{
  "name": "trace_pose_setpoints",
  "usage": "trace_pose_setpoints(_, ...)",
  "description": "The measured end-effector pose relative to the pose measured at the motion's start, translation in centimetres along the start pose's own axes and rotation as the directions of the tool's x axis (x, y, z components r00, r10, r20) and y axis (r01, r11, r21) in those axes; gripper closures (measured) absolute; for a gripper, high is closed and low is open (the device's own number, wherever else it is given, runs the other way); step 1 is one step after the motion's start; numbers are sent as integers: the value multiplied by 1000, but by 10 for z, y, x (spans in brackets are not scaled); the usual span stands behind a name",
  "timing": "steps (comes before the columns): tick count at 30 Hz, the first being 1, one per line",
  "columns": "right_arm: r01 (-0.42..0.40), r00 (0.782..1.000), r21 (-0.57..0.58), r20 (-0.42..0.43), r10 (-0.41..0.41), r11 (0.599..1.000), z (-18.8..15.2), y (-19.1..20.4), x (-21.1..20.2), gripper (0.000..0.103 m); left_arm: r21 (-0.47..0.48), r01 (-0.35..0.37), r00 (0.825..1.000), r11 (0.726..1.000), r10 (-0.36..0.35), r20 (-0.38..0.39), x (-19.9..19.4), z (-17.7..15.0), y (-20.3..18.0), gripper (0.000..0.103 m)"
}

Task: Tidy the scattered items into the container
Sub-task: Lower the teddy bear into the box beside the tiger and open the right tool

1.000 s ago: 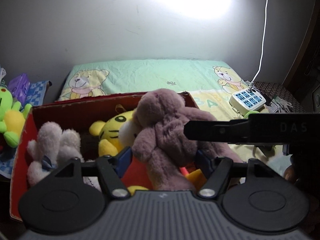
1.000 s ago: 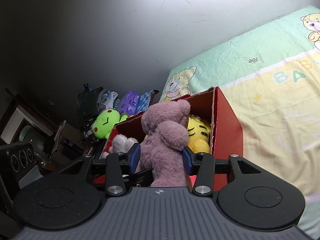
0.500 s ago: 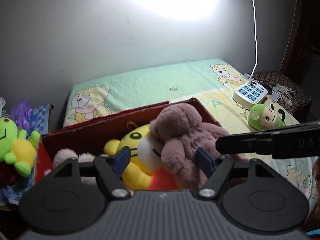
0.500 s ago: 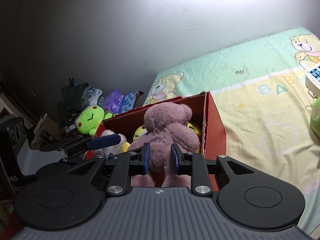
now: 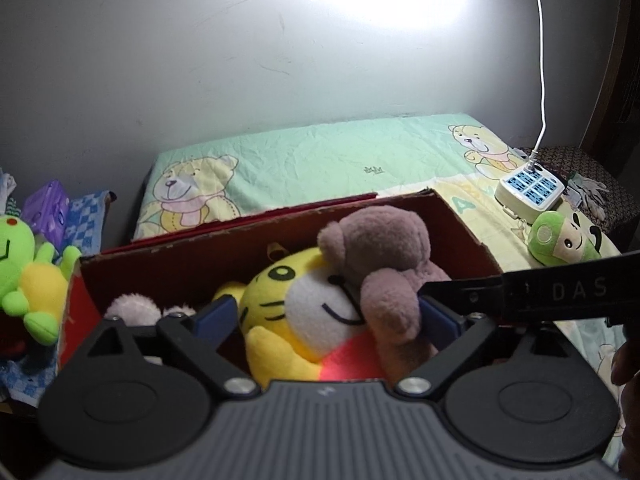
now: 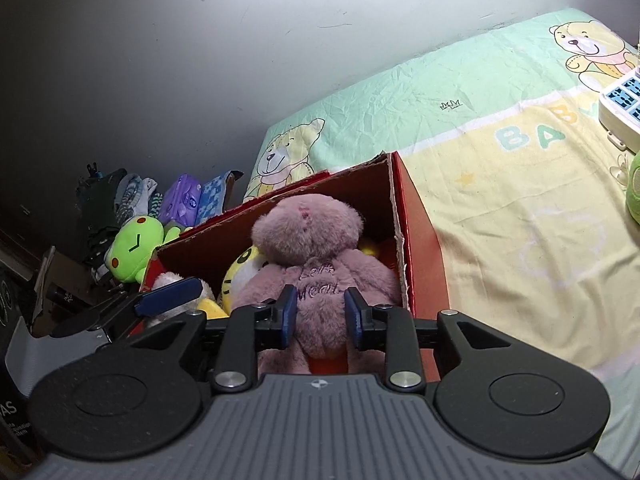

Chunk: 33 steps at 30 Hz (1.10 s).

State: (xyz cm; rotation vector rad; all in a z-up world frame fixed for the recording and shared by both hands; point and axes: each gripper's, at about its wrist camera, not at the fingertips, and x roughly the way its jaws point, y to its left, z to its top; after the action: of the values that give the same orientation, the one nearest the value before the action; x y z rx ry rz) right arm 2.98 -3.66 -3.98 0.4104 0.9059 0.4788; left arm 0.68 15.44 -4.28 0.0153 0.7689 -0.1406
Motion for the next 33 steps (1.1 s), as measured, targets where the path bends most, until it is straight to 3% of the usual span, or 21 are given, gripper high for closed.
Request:
trace_pose_setpoints(3,-5,1000,20,3,4,1000,1,-4,-3,74,-44,-1,1000,999,1,-17,3,0,2,0)
trace_pose_setpoints(8,-18,1000,24,21,17,1000,0,-9,-13,72,-154,68,994,986,-80,-76,13,-4,9,0)
trace_pose_setpoints(16,2,996,-26,84,1,1000,-3,-7,-27,71,-153,98,987,983,-115,-108,20,-8,-5,0)
trace_pose_setpoints(22,6,993,-94,116,5,996,-8,1,-32,58,30,21,997,999,-19,-81,15,-17,-40,0)
trace_pose_setpoints(27,-34,990,-66,133,43,997,-7,-6,-41,56,-56,16,994,998,-22,-106,15,-16,-35,0)
trace_pose_setpoints(33,-91,985,-31,143,95,995,-7,-21,-55,48,-105,-48,993,993,36,-115,7,-15,-40,0)
